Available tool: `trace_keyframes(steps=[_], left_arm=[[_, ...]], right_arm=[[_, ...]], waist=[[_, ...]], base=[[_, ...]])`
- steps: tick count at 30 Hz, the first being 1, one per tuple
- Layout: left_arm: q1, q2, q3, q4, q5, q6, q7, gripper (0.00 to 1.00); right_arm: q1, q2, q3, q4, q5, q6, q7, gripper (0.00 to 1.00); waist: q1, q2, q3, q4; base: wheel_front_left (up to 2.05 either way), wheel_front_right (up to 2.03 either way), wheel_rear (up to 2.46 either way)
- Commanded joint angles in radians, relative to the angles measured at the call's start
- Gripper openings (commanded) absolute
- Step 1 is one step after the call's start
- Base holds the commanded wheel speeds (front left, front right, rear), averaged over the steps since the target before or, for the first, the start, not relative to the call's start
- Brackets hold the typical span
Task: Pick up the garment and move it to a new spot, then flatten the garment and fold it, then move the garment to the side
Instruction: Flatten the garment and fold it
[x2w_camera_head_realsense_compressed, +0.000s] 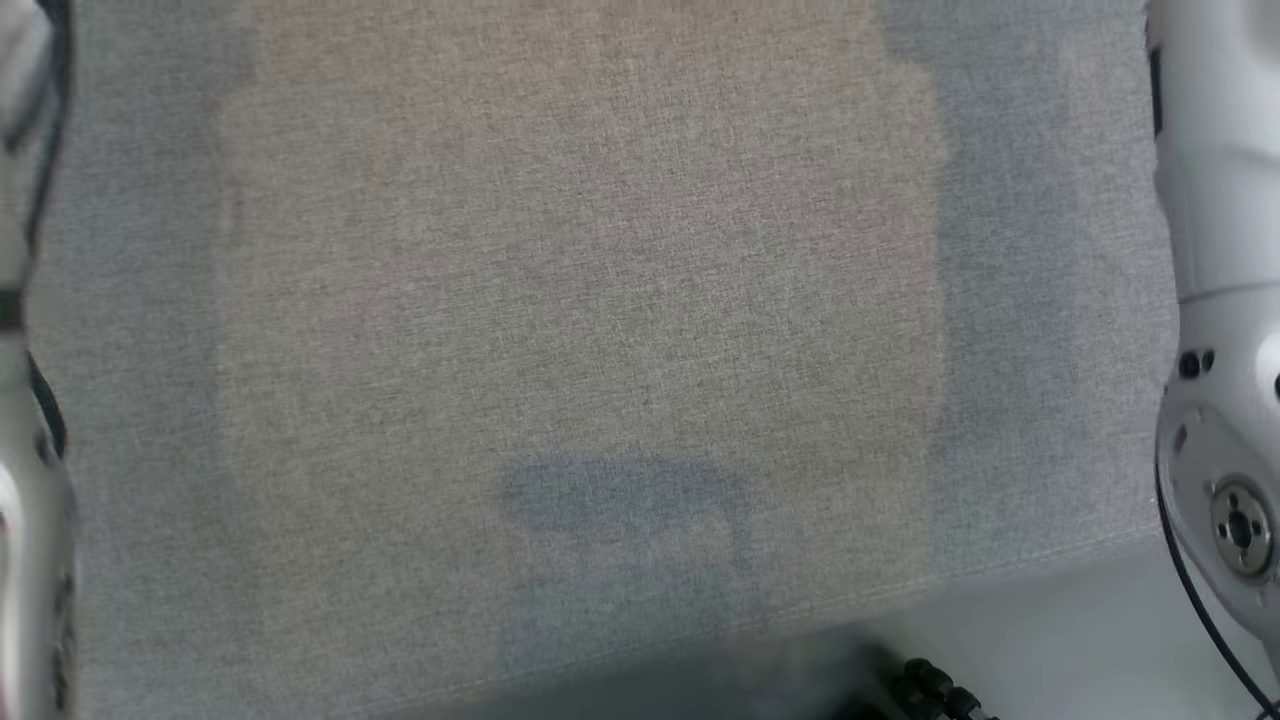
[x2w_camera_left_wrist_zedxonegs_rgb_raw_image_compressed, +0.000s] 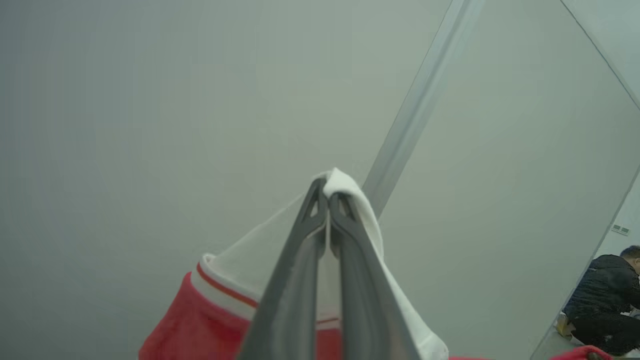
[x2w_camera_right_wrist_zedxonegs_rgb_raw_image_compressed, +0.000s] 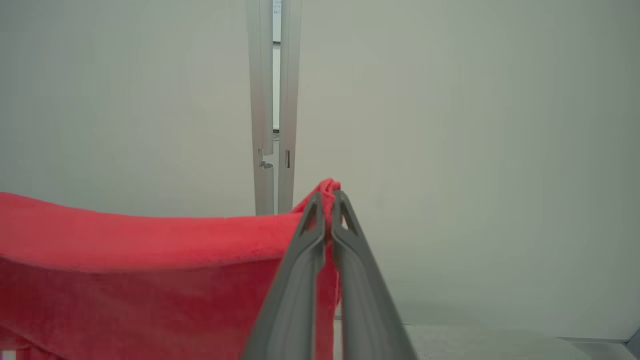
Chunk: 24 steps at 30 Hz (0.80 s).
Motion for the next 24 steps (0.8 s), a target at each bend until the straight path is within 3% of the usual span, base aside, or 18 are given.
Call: trace_keyframes(steps=[1, 7, 15, 24], left_arm=[[0.075, 0.013, -0.003, -0.025, -0.015, -0.004, 0.011, 0.0], [0.415, 0.004, 0.019, -0.191, -0.08, 0.058, 0.042, 0.0], [0.851, -0.047, 0.02, -0.371, -0.138, 0.178, 0.062, 0.0], [1.184, -0.083, -0.033, -0.46, -0.113, 0.265, 0.043, 0.0]], right_arm=[[0.044, -0.018, 0.033, 0.014, 0.026, -0.001, -0.002, 0.0], [0.192, -0.095, 0.164, 0.049, 0.146, -0.001, 0.08, 0.0], [0.413, -0.186, 0.176, 0.037, 0.213, -0.002, 0.255, 0.0], [0.667, -0.205, 0.146, -0.022, 0.178, -0.002, 0.384, 0.0]], waist=[[0.0, 0.0, -0.036, 0.02], [0.0, 0.0, -0.152, 0.059], [0.0, 0.0, -0.31, 0.1], [0.0, 0.0, -0.445, 0.134]], base=[[0.0, 0.0, 0.0], [0.0, 0.0, 0.0], [0.0, 0.0, 0.0], [0.0, 0.0, 0.0]])
